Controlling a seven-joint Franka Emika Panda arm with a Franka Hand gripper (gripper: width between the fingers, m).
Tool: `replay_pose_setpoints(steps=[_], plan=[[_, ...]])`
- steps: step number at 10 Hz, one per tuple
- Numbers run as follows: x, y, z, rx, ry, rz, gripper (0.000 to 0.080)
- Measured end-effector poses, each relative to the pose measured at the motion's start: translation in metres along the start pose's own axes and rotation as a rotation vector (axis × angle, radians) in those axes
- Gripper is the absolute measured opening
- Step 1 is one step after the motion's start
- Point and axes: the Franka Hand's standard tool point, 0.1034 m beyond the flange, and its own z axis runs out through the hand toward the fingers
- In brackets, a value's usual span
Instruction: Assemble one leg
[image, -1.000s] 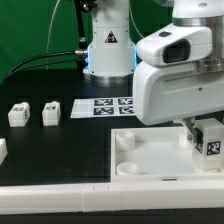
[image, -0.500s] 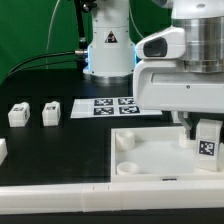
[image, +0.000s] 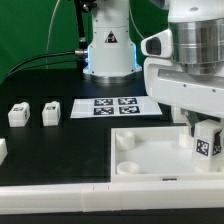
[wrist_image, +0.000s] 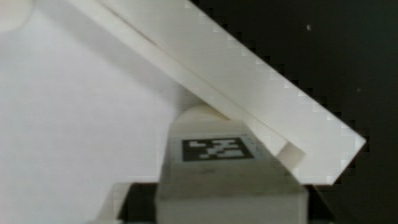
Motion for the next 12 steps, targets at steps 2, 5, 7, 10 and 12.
replay_pose_setpoints(steps=[2, 5, 7, 10, 12], plan=[[0.0009, -0.0003, 0.0001, 0.011, -0.015, 0.119, 0.0296], [-0.0001, -0.0005, 0.0002, 0.011, -0.016, 0.079, 0.058], [-0.0002, -0.0005, 0.0002, 0.012, -0.016, 0.006, 0.0635], [0.0003, 0.0072, 0.006, -0.002, -0.014, -0.42, 0.0649], [0.0018, 0.0078, 0.0061, -0.006, -0.01, -0.68, 0.0649]])
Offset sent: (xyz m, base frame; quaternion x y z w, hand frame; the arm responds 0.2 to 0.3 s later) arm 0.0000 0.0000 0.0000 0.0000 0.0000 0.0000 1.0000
